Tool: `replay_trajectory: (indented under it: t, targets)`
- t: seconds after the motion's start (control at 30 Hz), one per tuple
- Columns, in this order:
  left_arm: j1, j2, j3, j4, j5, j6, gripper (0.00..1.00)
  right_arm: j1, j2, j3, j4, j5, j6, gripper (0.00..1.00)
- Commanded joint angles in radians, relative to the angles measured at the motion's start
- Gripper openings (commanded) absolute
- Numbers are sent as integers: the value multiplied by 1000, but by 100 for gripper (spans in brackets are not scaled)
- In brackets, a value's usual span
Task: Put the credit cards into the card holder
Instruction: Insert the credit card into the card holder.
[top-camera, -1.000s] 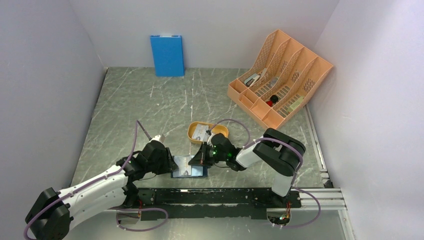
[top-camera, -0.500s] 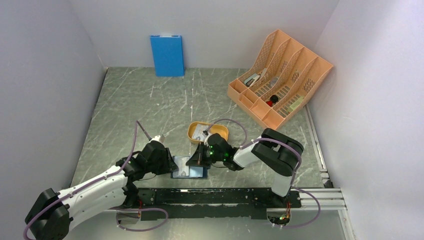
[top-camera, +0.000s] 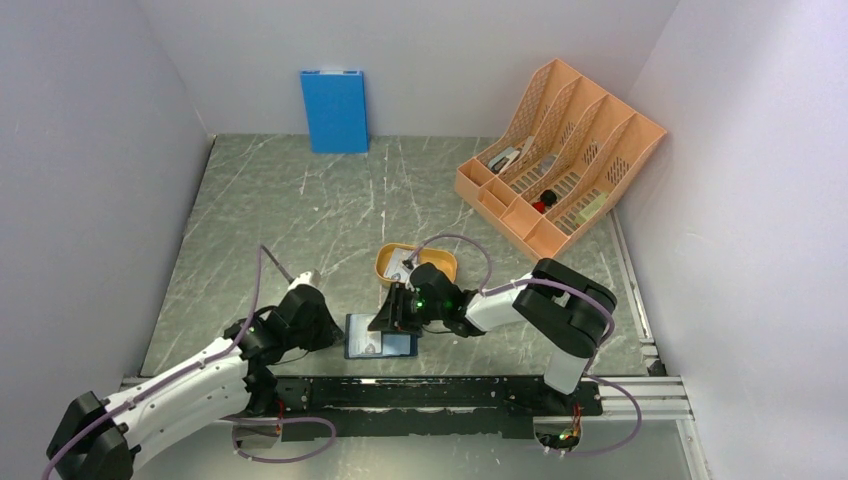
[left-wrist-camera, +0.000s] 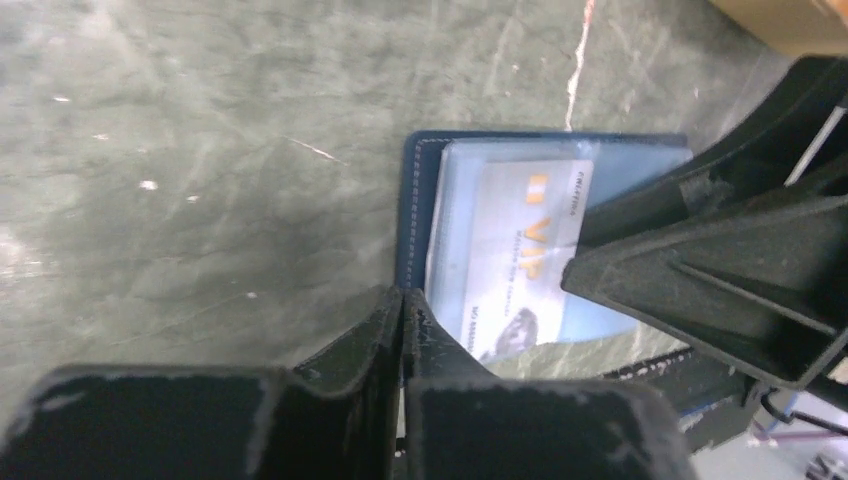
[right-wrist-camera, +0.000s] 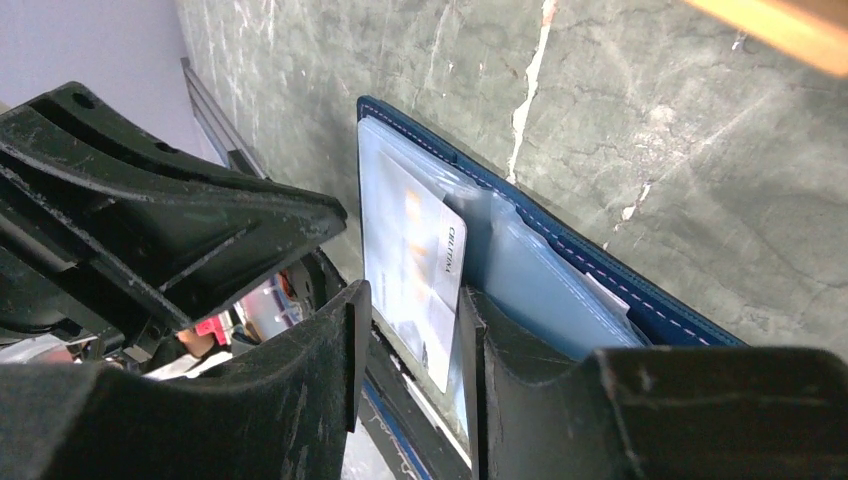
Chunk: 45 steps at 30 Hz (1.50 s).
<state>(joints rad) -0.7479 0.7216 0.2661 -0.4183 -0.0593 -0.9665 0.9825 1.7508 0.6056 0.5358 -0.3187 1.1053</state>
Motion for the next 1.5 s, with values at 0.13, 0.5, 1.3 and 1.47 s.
replay_trajectory:
  t: [0.13, 0.5, 1.3, 1.47]
  targets:
    - [-2, 5, 1, -59, -87, -59, 5, 11, 5, 26, -72, 25, -24, 41]
    - [-2, 76, -26, 62, 1, -25, 5, 32, 42, 74, -86, 14, -12, 40]
    - [-2, -30, 15, -57, -74, -37, 5, 63, -72, 219, -481, 178, -133, 57]
    - [-2, -38, 22, -63, -78, -40, 5, 65, -131, 230, -563, 221, -153, 59]
